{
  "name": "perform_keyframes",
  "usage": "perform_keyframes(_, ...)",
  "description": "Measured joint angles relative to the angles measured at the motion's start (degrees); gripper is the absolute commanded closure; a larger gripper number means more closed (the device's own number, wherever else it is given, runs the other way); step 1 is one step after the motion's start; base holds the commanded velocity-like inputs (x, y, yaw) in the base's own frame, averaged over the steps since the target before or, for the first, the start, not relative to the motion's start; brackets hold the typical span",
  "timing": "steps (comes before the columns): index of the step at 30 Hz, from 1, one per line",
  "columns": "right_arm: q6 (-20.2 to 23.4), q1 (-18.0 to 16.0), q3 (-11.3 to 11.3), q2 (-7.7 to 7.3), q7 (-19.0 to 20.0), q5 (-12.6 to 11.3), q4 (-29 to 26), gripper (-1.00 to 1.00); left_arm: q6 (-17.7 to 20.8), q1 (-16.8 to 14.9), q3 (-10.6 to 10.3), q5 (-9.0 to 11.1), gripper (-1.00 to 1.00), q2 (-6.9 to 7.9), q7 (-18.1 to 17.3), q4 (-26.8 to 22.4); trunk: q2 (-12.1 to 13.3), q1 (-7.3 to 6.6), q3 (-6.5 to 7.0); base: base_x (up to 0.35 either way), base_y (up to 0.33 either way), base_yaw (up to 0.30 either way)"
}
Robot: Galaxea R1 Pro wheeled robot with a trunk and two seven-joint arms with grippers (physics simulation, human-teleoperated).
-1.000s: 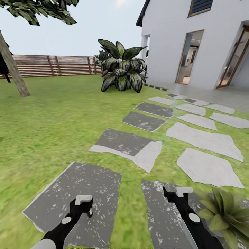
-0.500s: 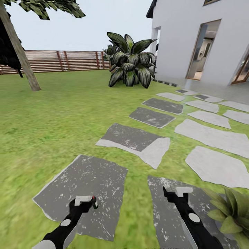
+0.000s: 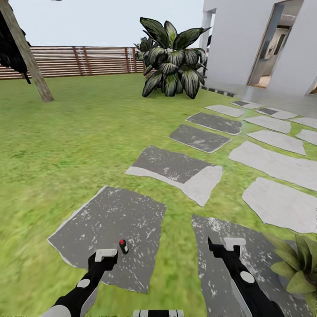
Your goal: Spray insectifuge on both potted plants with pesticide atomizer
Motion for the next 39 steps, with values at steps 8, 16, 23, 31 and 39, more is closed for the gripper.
perform_keyframes(8, 0.00, 0.03, 0.01, 0.00, 0.00, 0.02, -0.01, -1.00, 0.00, -0.04, 0.00, 0.00, -1.00, -0.04, 0.00, 0.01, -0.11, 0.21, -2.44, 0.000, 0.000, -0.162)
perform_keyframes(16, -0.01, 0.03, 0.01, 0.00, 0.00, 0.03, -0.01, -1.00, -0.02, -0.04, 0.00, 0.00, -1.00, -0.05, 0.00, 0.01, -0.22, 0.41, -4.86, 0.000, 0.000, -0.178)
perform_keyframes(23, -0.08, 0.02, 0.05, 0.08, -0.03, 0.03, 0.00, -1.00, -0.04, -0.05, 0.00, 0.00, -1.00, -0.05, 0.00, 0.00, -0.31, 0.59, -6.90, 0.000, 0.000, -0.140)
perform_keyframes(31, -0.09, 0.00, 0.02, 0.09, -0.05, 0.03, 0.01, -1.00, -0.09, -0.12, 0.00, 0.00, -1.00, -0.05, 0.00, -0.01, -0.42, 0.80, -9.04, 0.000, 0.000, -0.015)
perform_keyframes(39, -0.09, 0.04, 0.06, 0.16, -0.05, 0.03, 0.01, -1.00, -0.16, -0.12, -0.01, -0.03, -1.00, -0.08, 0.00, -0.01, -0.49, 0.92, -10.86, 0.000, 0.000, 0.000)
